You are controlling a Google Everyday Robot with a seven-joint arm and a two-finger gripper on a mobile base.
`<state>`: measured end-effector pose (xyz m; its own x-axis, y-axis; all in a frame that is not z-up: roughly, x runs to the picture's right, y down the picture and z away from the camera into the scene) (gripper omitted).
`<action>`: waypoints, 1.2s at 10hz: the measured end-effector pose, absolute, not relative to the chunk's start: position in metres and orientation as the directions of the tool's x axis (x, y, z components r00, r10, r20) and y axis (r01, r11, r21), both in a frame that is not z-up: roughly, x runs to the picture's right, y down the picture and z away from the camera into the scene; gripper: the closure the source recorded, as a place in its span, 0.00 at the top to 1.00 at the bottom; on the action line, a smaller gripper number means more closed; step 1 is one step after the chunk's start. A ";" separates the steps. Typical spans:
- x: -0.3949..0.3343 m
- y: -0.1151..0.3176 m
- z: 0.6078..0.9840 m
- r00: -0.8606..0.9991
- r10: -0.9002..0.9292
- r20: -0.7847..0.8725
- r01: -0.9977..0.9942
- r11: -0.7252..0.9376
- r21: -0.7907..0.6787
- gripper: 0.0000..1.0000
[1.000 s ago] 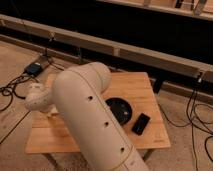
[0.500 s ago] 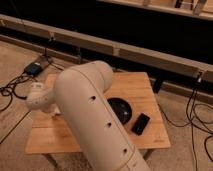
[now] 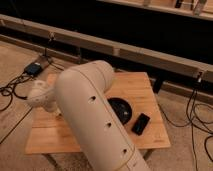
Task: Wipe the white sponge on the table
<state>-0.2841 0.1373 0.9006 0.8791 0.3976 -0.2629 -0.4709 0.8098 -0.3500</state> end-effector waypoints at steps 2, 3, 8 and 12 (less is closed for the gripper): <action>-0.278 0.135 0.914 0.852 0.412 -0.322 -0.514 0.776 -0.367 0.00; -0.276 0.133 0.921 0.839 0.418 -0.350 -0.534 0.759 -0.373 0.00; -0.295 0.117 0.936 0.827 0.417 -0.377 -0.551 0.734 -0.396 0.00; -0.333 0.121 0.920 0.835 0.416 -0.361 -0.548 0.692 -0.470 0.00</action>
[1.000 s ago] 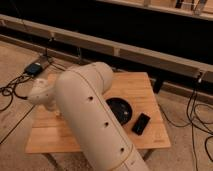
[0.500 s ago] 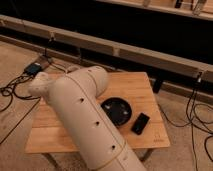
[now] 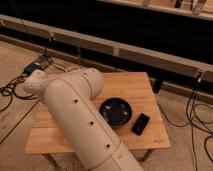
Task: Wipe the white sponge on the table
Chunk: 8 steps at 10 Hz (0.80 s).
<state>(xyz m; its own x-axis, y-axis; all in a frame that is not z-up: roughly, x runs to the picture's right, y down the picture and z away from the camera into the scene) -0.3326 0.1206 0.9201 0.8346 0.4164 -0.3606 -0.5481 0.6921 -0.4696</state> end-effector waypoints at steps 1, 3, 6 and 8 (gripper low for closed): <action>-0.343 0.125 0.911 0.833 0.419 -0.361 -0.552 0.664 -0.504 0.00; -0.357 0.132 0.890 0.830 0.414 -0.374 -0.558 0.605 -0.568 0.00; -0.353 0.145 0.867 0.818 0.380 -0.432 -0.575 0.515 -0.636 0.00; -0.339 0.154 0.860 0.812 0.341 -0.474 -0.584 0.476 -0.658 0.00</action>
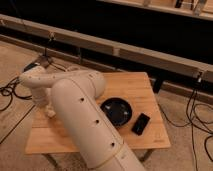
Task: Wipe the white sponge on the table
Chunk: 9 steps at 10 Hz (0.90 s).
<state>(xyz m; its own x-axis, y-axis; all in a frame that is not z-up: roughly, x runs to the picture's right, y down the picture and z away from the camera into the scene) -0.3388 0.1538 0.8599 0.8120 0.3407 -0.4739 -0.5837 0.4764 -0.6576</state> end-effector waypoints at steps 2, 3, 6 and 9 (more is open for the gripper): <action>-0.304 0.160 0.866 0.787 0.297 -0.541 -0.615 0.456 -0.644 0.00; -0.285 0.159 0.872 0.766 0.286 -0.576 -0.638 0.453 -0.623 0.00; -0.231 0.148 0.895 0.688 0.288 -0.666 -0.711 0.450 -0.540 0.00; -0.205 0.132 0.918 0.626 0.322 -0.710 -0.762 0.444 -0.471 0.00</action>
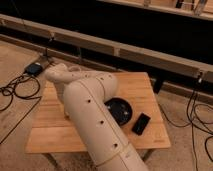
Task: Wipe the white sponge on the table
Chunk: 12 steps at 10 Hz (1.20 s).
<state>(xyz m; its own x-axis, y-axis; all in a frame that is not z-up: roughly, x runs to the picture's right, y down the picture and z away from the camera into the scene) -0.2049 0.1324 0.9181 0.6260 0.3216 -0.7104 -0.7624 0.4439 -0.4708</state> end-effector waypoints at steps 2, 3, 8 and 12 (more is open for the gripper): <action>-0.204 0.120 0.930 0.606 0.349 -0.714 -0.779 0.441 -0.445 0.00; -0.207 0.115 0.935 0.603 0.359 -0.712 -0.782 0.441 -0.440 0.00; -0.245 0.096 0.947 0.623 0.398 -0.673 -0.774 0.438 -0.457 0.00; -0.295 0.092 0.941 0.672 0.403 -0.621 -0.738 0.431 -0.519 0.00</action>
